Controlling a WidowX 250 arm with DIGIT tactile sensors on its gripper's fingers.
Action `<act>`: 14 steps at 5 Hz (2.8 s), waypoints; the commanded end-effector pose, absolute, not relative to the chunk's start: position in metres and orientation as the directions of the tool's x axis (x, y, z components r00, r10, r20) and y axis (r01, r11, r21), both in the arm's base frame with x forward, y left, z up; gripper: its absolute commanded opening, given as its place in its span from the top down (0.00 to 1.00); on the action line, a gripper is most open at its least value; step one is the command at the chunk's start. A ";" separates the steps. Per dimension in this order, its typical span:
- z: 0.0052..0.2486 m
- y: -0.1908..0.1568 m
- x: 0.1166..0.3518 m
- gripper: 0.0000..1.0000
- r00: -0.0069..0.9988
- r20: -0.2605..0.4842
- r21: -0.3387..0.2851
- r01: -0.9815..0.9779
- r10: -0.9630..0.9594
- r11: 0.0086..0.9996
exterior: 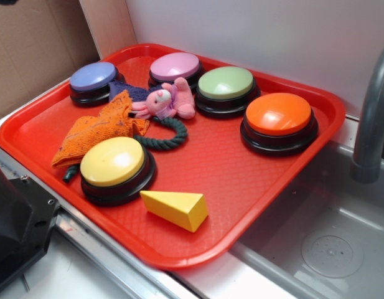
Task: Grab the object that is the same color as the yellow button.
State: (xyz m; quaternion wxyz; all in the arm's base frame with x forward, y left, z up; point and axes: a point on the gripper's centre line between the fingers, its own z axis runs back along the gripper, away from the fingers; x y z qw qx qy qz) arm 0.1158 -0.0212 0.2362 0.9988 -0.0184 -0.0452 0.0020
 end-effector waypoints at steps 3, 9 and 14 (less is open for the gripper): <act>0.221 -0.064 0.145 0.00 0.912 0.069 0.000 0.406 -0.405 0.914; 0.069 -0.130 0.157 0.00 0.322 0.164 -0.006 0.945 -0.932 0.326; 0.030 -0.156 0.170 1.00 0.144 0.200 0.090 0.982 -0.969 0.165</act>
